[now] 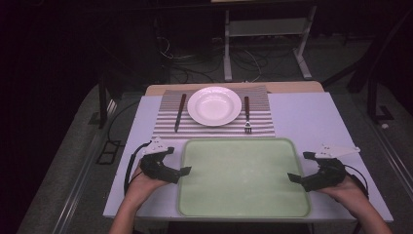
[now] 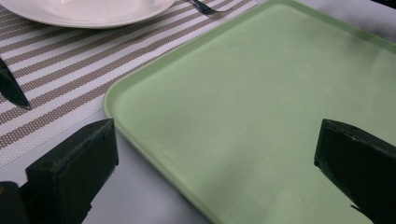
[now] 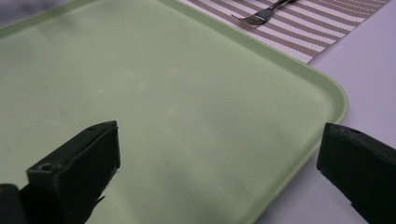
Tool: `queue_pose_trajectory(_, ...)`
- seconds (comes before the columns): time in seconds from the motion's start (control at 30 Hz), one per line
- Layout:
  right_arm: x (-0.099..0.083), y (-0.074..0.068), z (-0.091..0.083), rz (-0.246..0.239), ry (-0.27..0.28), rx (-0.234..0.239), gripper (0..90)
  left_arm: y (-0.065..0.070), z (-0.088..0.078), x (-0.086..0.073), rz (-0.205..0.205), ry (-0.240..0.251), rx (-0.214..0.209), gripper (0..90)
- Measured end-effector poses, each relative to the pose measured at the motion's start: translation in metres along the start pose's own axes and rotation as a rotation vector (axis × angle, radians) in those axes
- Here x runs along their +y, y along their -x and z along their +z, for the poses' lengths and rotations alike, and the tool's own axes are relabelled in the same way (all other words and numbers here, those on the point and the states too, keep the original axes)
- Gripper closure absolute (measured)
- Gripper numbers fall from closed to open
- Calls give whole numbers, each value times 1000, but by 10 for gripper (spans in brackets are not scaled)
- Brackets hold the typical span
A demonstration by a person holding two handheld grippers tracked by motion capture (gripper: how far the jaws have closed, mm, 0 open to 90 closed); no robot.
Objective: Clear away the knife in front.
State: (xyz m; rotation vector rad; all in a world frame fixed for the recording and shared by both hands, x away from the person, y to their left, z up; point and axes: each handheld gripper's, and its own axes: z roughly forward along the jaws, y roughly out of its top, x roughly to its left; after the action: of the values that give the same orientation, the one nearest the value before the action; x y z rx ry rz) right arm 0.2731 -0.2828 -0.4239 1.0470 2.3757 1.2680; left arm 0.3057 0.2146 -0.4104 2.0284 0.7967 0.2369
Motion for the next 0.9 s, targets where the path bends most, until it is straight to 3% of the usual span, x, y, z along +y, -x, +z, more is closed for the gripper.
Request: queue_pose_trajectory(0.9,0,1,-1,43,51,40,0,-11,9,5,-5,13,17,0)
